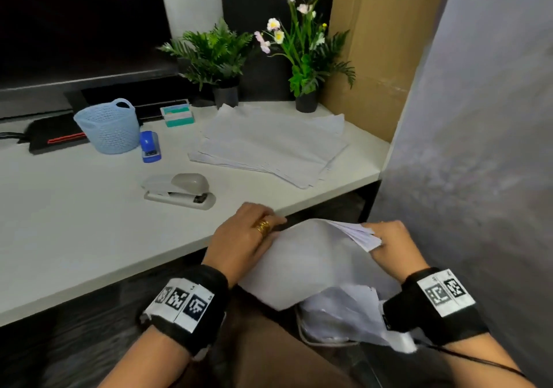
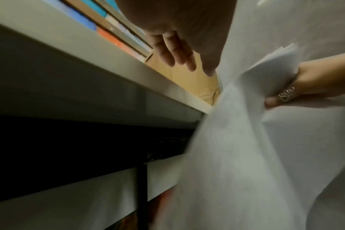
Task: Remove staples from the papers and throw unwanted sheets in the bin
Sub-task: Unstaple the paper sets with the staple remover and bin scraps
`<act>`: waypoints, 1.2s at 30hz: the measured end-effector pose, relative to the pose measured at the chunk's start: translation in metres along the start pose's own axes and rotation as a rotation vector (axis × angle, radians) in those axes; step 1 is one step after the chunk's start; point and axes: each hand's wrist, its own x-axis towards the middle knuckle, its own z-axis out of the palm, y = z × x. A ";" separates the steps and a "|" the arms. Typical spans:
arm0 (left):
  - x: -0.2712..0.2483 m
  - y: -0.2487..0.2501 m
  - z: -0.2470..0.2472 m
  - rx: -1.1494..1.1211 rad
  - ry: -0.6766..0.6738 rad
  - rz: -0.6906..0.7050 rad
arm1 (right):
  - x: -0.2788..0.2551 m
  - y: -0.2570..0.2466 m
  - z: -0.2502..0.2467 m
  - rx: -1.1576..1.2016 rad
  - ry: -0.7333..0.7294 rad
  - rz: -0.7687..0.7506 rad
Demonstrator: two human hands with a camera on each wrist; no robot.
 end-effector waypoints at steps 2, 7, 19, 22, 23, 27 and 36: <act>0.023 0.005 0.004 0.081 0.020 0.046 | -0.006 0.002 -0.015 -0.175 0.039 -0.008; 0.056 0.003 0.016 0.182 -0.268 -0.171 | -0.024 0.014 -0.019 -0.314 -0.030 0.276; 0.054 -0.009 0.026 0.226 -0.350 -0.204 | -0.028 0.015 -0.041 -0.316 0.237 0.160; 0.055 -0.006 0.024 0.251 -0.360 -0.201 | -0.032 0.016 -0.040 -0.381 0.053 0.289; 0.055 -0.006 0.024 0.255 -0.362 -0.200 | -0.033 0.017 -0.035 -0.399 -0.091 0.367; 0.055 -0.006 0.023 0.254 -0.367 -0.194 | -0.038 0.030 0.004 -0.542 -0.479 0.409; 0.055 -0.006 0.025 0.253 -0.357 -0.209 | -0.051 0.048 0.128 -0.374 -0.819 0.402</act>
